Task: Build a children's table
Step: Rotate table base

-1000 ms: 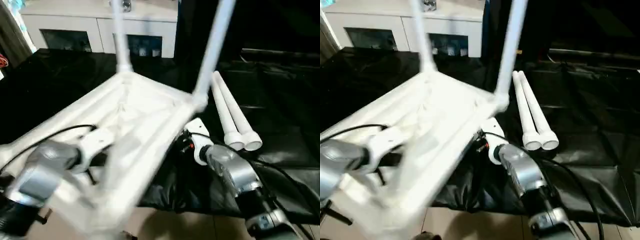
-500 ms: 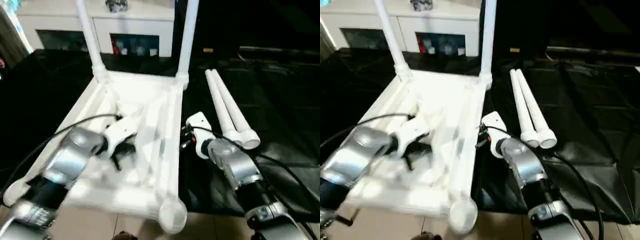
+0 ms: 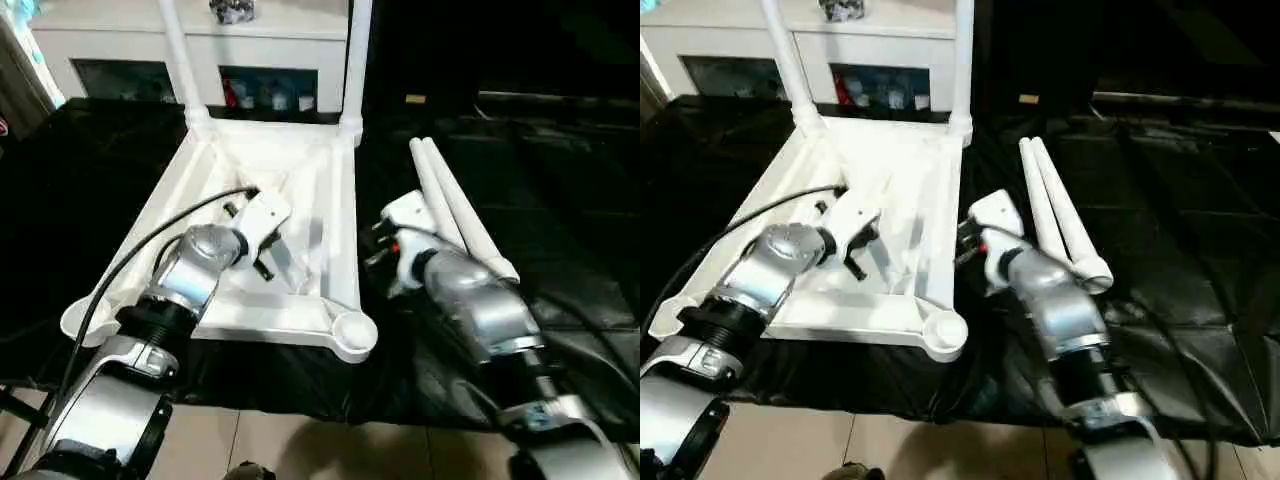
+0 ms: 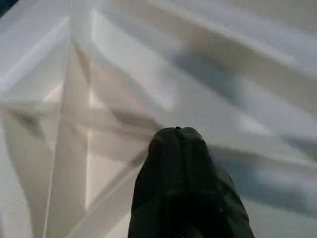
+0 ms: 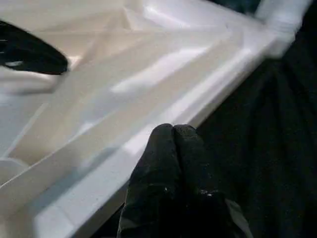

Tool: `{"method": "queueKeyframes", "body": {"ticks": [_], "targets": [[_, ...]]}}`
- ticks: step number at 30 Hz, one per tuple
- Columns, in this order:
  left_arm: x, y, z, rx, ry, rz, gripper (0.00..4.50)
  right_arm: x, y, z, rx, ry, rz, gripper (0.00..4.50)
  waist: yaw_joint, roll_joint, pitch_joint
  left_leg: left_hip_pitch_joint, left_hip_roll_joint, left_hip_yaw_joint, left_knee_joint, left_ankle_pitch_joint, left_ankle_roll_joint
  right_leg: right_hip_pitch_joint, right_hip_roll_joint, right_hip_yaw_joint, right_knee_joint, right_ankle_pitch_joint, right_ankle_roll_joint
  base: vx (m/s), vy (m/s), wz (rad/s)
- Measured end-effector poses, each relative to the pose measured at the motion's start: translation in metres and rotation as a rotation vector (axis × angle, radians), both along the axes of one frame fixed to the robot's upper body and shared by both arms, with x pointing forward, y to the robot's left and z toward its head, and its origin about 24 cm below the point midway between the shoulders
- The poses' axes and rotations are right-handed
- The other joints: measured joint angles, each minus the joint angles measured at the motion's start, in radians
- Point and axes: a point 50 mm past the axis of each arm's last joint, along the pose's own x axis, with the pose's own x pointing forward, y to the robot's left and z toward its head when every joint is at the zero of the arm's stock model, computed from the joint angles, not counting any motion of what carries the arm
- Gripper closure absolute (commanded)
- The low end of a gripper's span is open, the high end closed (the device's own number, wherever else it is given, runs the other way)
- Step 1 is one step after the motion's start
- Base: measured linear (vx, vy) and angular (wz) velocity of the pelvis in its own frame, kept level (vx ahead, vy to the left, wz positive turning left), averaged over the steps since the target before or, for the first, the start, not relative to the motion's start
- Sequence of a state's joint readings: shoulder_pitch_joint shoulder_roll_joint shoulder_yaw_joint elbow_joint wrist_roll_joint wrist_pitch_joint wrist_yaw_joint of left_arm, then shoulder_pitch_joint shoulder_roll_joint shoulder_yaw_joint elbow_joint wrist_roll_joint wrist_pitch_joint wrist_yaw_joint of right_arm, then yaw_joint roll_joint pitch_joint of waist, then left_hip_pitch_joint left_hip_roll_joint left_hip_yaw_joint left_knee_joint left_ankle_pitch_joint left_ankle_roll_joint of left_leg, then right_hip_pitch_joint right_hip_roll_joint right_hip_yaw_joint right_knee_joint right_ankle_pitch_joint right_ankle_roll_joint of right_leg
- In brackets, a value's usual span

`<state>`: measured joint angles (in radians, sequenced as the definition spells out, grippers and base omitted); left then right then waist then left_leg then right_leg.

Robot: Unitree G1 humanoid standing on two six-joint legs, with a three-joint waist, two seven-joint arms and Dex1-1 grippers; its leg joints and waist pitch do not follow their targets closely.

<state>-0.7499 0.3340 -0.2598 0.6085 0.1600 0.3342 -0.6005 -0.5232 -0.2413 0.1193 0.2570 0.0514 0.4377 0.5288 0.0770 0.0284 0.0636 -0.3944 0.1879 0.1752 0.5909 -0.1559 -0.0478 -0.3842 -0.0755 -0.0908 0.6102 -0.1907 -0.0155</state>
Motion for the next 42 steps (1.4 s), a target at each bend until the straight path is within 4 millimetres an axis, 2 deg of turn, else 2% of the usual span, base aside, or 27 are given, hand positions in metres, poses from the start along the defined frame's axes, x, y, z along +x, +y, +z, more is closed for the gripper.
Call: {"method": "queueKeyframes", "body": {"ticks": [3, 5, 6, 7, 9, 10, 12, 15, 17, 22, 23, 25, 27, 28, 32, 33, 34, 37, 39, 42], "targets": [[-0.006, 0.003, 0.01, -0.027, -0.004, -0.105, 4.5, -0.011, -0.012, 0.003, -0.022, 0.007, 0.078, 4.49, 0.009, 0.0, 0.0, 0.0, 0.0, 0.0, 0.0, 0.0, 0.0, 0.0, 0.0, 0.0, 0.0, -0.003, 0.0, 0.0, 0.0, 0.0], [-0.02, 0.002, 0.011, -0.062, 0.031, -0.255, 4.5, -0.021, -0.02, 0.002, -0.057, 0.025, 0.148, 4.49, 0.011, 0.0, 0.0, 0.0, 0.0, 0.0, -0.001, -0.001, 0.001, 0.0, 0.0, 0.0, 0.001, -0.004, 0.0, 0.0, 0.0, 0.0], [-0.025, 0.001, 0.009, -0.076, 0.063, -0.299, 4.17, -0.023, -0.023, 0.001, -0.064, 0.038, 0.163, 4.5, 0.012, 0.0, 0.0, 0.0, 0.0, 0.0, -0.001, -0.001, 0.001, 0.0, 0.0, 0.0, 0.001, -0.004, 0.0, 0.0, 0.0, 0.0], [-0.03, -0.001, 0.007, -0.092, 0.095, -0.337, 4.09, -0.024, -0.025, 0.001, -0.066, 0.051, 0.178, 4.21, 0.012, 0.0, 0.0, 0.0, 0.0, 0.001, -0.001, -0.001, 0.001, -0.001, 0.0, 0.0, 0.001, -0.004, -0.001, 0.0, 0.0, 0.0], [-0.037, -0.003, 0.003, -0.103, 0.156, -0.411, 4.03, -0.028, -0.023, 0.003, -0.058, 0.064, 0.227, 4.14, 0.012, 0.0, 0.0, 0.001, 0.001, 0.001, 0.0, -0.001, 0.001, -0.001, 0.0, 0.0, 0.003, -0.004, -0.001, 0.0, 0.0, 0.0], [-0.04, -0.003, 0.003, -0.105, 0.182, -0.442, 3.73, -0.03, -0.022, 0.005, -0.063, 0.068, 0.253, 3.97, 0.012, 0.0, 0.0, 0.002, 0.001, 0.0, 0.0, 0.0, 0.001, -0.001, 0.0, 0.0, 0.004, -0.004, -0.001, 0.0, 0.0, 0.0], [-0.045, -0.002, 0.005, -0.102, 0.223, -0.491, 3.65, -0.034, -0.025, 0.008, -0.082, 0.074, 0.295, 3.84, 0.012, 0.0, 0.0, 0.003, 0.001, 0.001, 0.0, 0.0, 0.0, 0.0, 0.0, 0.0, 0.005, -0.003, -0.002, 0.0, 0.0, 0.0], [-0.047, 0.004, 0.007, -0.09, 0.259, -0.516, 3.43, -0.041, -0.028, 0.007, -0.097, 0.102, 0.336, 3.64, 0.012, 0.0, 0.0, 0.007, 0.001, 0.0, 0.0, 0.0, 0.0, 0.003, 0.0, 0.0, 0.005, -0.003, -0.002, 0.0, 0.0, 0.0], [-0.049, 0.005, 0.005, -0.064, 0.271, -0.535, 3.19, -0.045, -0.028, 0.007, -0.111, 0.118, 0.373, 3.34, 0.012, 0.0, 0.0, 0.007, 0.0, 0.001, 0.0, 0.0, 0.0, 0.003, 0.0, 0.0, 0.005, -0.003, -0.001, 0.0, 0.0, 0.0], [-0.046, 0.008, -0.004, 0.009, 0.289, -0.531, 2.86, -0.051, -0.028, 0.01, -0.133, 0.127, 0.422, 3.09, 0.012, 0.001, 0.0, 0.007, 0.0, 0.001, 0.0, 0.0, 0.0, 0.003, 0.0, 0.0, 0.005, -0.003, -0.001, 0.0, 0.0, 0.0], [-0.044, 0.007, -0.003, 0.033, 0.282, -0.538, 2.75, -0.052, -0.029, 0.009, -0.139, 0.13, 0.419, 2.89, 0.012, 0.001, 0.0, 0.007, 0.0, 0.001, 0.0, 0.0, 0.0, 0.003, 0.0, 0.0, 0.005, -0.002, -0.002, 0.0, 0.0, 0.0], [-0.041, 0.009, -0.004, 0.079, 0.282, -0.53, 2.75, -0.053, -0.029, 0.007, -0.152, 0.137, 0.419, 2.83, 0.012, 0.001, 0.0, 0.007, 0.0, 0.001, 0.0, 0.0, 0.0, 0.003, 0.0, 0.0, 0.005, -0.002, -0.002, 0.0, 0.0, 0.0], [-0.04, 0.013, -0.007, 0.097, 0.295, -0.515, 2.75, -0.054, -0.029, 0.005, -0.16, 0.14, 0.418, 2.55, 0.012, 0.002, 0.0, 0.007, 0.0, 0.001, 0.0, 0.0, 0.0, 0.003, 0.0, 0.0, 0.005, -0.002, -0.002, 0.0, 0.0, 0.0], [-0.04, 0.013, -0.008, 0.097, 0.301, -0.511, 3.01, -0.054, -0.029, 0.004, -0.167, 0.139, 0.417, 2.47, 0.012, 0.002, 0.0, 0.006, 0.0, 0.001, 0.0, 0.0, 0.0, 0.003, 0.0, 0.0, 0.004, -0.002, -0.002, 0.0, 0.0, 0.0], [-0.039, 0.01, -0.012, 0.078, 0.313, -0.507, 3.24, -0.054, -0.03, 0.004, -0.178, 0.137, 0.41, 2.11, 0.012, 0.002, 0.0, 0.006, 0.0, 0.001, 0.0, 0.0, 0.0, 0.003, 0.0, 0.0, 0.004, -0.002, -0.002, 0.0, 0.0, 0.0], [-0.039, 0.01, -0.012, 0.076, 0.312, -0.506, 3.24, -0.054, -0.03, 0.004, -0.179, 0.137, 0.409, 2.11, 0.012, 0.002, 0.0, 0.006, 0.0, 0.001, 0.0, 0.0, 0.0, 0.003, 0.0, 0.0, 0.004, -0.002, -0.002, 0.0, 0.0, 0.0], [-0.039, 0.009, -0.012, 0.076, 0.312, -0.505, 3.51, -0.054, -0.031, 0.004, -0.18, 0.137, 0.409, 2.02, 0.012, 0.002, 0.0, 0.006, 0.0, 0.001, 0.0, 0.0, 0.0, 0.003, 0.0, 0.0, 0.004, -0.002, -0.002, 0.0, 0.0, 0.0], [-0.037, 0.008, -0.016, 0.054, 0.323, -0.458, 3.6, -0.054, -0.031, 0.004, -0.183, 0.138, 0.411, 2.01, 0.013, 0.002, 0.0, 0.006, 0.0, 0.001, 0.0, 0.0, 0.0, 0.003, 0.0, 0.0, 0.005, -0.002, -0.002, 0.0, 0.0, 0.0], [-0.035, 0.01, -0.016, 0.035, 0.328, -0.414, 3.93, -0.054, -0.029, 0.003, -0.185, 0.14, 0.416, 2.01, 0.013, 0.002, 0.0, 0.006, 0.0, 0.001, 0.0, 0.0, 0.0, 0.003, 0.0, 0.0, 0.005, -0.001, -0.003, 0.0, 0.0, 0.0], [-0.034, 0.01, -0.016, 0.009, 0.34, -0.378, 4.02, -0.054, -0.029, 0.003, -0.187, 0.14, 0.417, 2.01, 0.009, 0.002, 0.0, 0.007, 0.001, 0.001, 0.0, 0.0, 0.0, 0.003, 0.0, 0.0, 0.005, 0.0, -0.002, 0.0, 0.0, 0.0]]}}
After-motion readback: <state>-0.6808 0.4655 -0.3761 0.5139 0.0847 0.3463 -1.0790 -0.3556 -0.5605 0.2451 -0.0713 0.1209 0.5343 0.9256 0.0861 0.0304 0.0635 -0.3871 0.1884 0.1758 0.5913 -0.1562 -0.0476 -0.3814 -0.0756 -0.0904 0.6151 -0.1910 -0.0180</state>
